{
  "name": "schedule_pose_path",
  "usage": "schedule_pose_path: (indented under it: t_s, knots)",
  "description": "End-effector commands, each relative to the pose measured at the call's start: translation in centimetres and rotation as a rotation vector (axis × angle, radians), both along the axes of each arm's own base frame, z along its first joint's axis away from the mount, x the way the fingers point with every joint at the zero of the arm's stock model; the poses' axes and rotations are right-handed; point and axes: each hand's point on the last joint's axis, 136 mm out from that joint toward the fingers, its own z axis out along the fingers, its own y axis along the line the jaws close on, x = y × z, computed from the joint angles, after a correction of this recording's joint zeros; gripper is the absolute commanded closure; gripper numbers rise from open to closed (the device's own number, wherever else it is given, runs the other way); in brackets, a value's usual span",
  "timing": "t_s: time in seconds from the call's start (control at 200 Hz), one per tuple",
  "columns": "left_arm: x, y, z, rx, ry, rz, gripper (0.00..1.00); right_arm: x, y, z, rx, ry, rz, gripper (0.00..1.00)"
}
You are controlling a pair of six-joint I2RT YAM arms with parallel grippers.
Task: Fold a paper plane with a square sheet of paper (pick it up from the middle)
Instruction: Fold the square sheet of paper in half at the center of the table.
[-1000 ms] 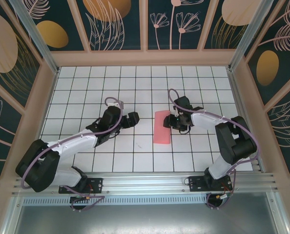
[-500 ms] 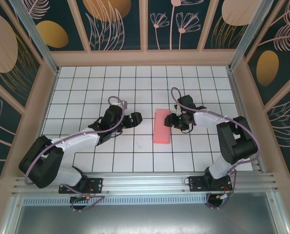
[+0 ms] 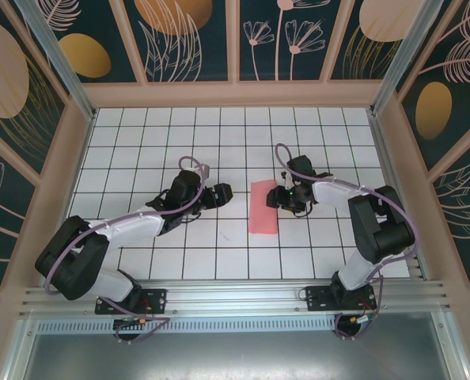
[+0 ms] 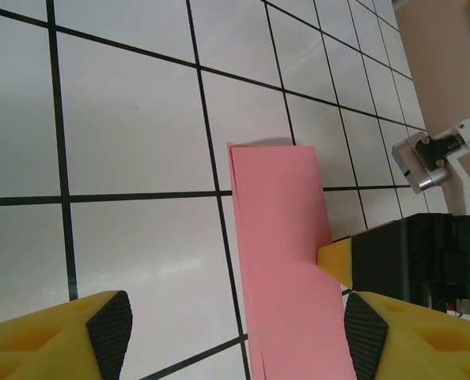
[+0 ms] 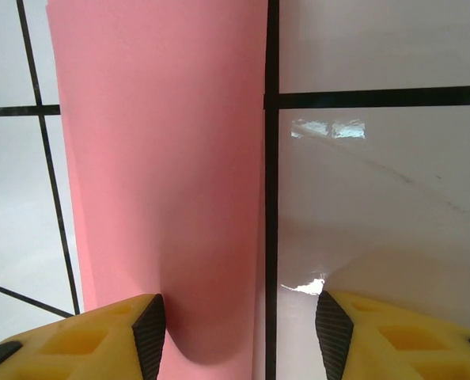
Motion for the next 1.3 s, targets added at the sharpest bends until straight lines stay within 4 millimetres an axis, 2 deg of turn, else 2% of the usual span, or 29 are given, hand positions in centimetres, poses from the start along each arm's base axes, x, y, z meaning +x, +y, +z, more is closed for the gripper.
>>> schedule_pose_path:
  t_s: [0.0, 0.485, 0.826, 1.236, 1.296]
  knots:
    - [0.5, -1.5, 1.4, -0.054, -0.023, -0.026, 0.27, 0.0, -0.3, -0.8, -0.024, 0.011, -0.011, 0.44]
    - [0.3, -3.0, 0.8, -0.055, -0.003, -0.067, 0.32, 0.3, 0.5, -0.2, 0.023, 0.008, -0.015, 0.44]
    - [0.1, -3.7, 0.6, -0.057, 0.006, -0.081, 0.35, 0.9, 1.1, 1.2, 0.061, -0.016, -0.027, 0.43]
    - [0.0, -4.0, 0.5, -0.055, 0.012, -0.087, 0.38, 1.1, 0.4, 1.5, -0.027, -0.028, -0.054, 0.45]
    - [0.1, -3.9, 0.5, -0.053, 0.011, -0.088, 0.38, 1.1, 0.4, 1.6, -0.032, -0.027, -0.055, 0.48]
